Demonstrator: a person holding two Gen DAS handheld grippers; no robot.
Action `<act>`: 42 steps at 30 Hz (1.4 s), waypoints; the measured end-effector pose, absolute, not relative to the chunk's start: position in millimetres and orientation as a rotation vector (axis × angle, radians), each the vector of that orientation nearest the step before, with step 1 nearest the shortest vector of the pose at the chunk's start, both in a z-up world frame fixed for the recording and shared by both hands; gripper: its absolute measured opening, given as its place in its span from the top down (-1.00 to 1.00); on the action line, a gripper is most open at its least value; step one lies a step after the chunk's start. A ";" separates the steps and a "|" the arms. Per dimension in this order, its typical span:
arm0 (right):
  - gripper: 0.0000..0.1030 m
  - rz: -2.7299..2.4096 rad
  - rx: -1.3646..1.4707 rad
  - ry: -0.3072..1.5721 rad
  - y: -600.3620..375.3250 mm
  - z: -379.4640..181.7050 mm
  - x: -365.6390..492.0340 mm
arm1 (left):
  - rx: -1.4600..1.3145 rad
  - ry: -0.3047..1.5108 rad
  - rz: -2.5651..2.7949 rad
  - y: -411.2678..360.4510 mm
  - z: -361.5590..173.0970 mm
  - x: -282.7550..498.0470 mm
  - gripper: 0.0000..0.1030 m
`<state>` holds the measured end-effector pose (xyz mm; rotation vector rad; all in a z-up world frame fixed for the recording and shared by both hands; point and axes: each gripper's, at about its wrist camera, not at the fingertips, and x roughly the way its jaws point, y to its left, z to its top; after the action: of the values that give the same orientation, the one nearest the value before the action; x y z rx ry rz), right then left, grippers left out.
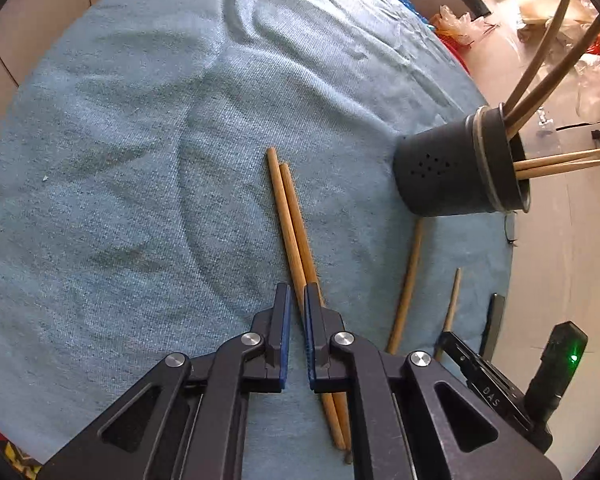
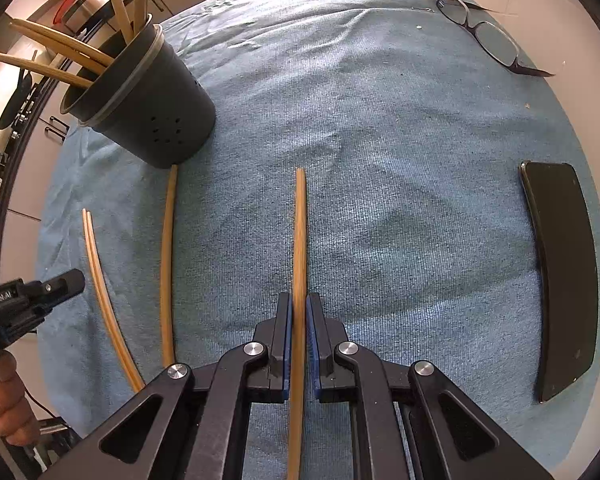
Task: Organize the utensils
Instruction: 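Close the right tool on a chopstick while the left tool grasps another, then lift both held chopsticks upright and carry them above the black cup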
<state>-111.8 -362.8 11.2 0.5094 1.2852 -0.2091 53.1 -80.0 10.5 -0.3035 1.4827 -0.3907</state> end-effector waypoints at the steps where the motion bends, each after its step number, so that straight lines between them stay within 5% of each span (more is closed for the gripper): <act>1: 0.85 -0.209 0.508 1.285 -362.9 10.8 -112.0 | -0.298 1.486 -0.386 -81.3 9.3 54.3 0.89; 26: 0.85 -0.190 0.480 1.354 -359.3 14.3 -99.9 | -0.053 1.536 -0.325 -129.7 3.6 58.8 0.83; 34: 0.65 -0.207 0.413 1.413 -357.0 15.6 -79.1 | -0.031 1.538 -0.322 -135.0 1.3 69.2 0.79; 42: 0.85 -0.202 0.382 1.401 -354.2 17.9 -70.7 | -0.082 1.471 -0.377 -128.5 4.6 66.9 0.87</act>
<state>-70.7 -354.2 17.9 0.3817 1.4012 -0.2016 66.9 -128.5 4.6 -0.0816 1.4714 -0.3766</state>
